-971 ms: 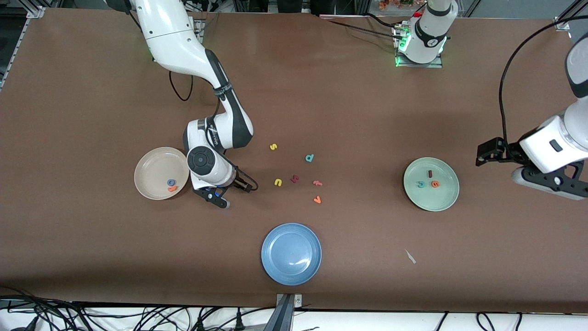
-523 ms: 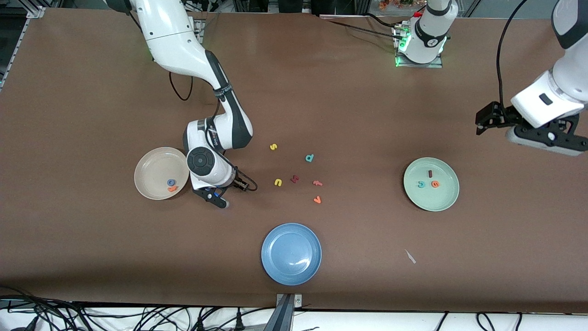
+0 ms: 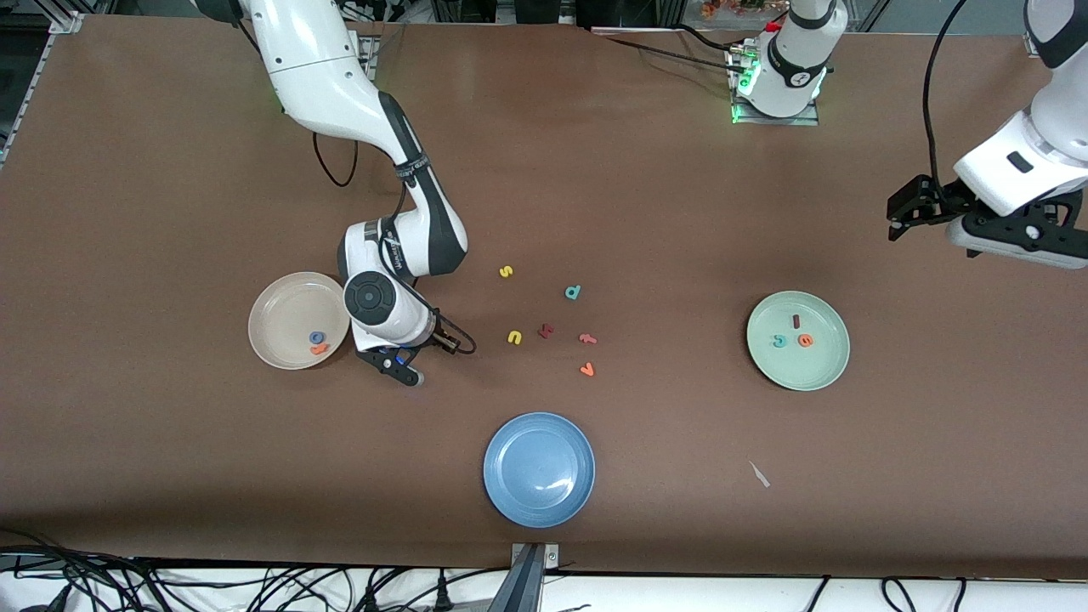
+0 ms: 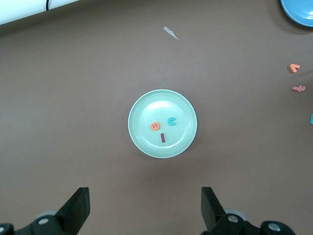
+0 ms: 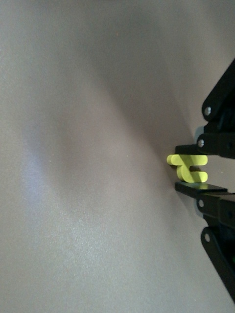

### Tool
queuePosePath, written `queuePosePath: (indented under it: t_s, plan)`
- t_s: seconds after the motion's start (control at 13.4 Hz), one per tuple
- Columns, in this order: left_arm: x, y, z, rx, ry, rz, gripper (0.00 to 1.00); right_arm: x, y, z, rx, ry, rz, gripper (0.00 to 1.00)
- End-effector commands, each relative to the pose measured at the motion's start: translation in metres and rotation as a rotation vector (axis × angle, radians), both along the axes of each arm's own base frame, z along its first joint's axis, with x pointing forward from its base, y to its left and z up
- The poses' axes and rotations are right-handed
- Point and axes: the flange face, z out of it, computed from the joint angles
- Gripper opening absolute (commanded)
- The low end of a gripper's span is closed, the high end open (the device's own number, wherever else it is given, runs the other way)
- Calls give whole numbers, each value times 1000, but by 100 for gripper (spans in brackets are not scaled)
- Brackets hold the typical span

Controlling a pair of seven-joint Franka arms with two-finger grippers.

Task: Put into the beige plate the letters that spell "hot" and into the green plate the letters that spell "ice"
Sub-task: 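Grasp the yellow n with the right gripper, then carry the yellow n to the beige plate and release it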

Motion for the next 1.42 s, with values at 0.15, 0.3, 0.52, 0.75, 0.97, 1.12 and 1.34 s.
queuePosePath:
  t_s: [0.15,0.3,0.52,0.75,0.97,1.12,1.34]
  plan:
    - [-18,-5,21,-68,13,5,100,20,-42,49,40,88,222,0]
    - [-17,-2,22,-68,10,3,100,23,-83,64,52,128,402,0]
    - [-15,-2,18,-57,15,9,100,11,-132,72,85,110,598,0]
    - [-17,0,22,-58,9,11,100,-4,-169,59,82,44,703,0]
    - [-16,3,22,-57,9,17,100,-8,-202,52,56,-13,865,0]
    - [-17,4,23,-57,7,18,100,-5,-211,53,55,-21,932,40]
    - [-20,13,16,-55,44,24,100,1,-196,62,60,-35,834,100]
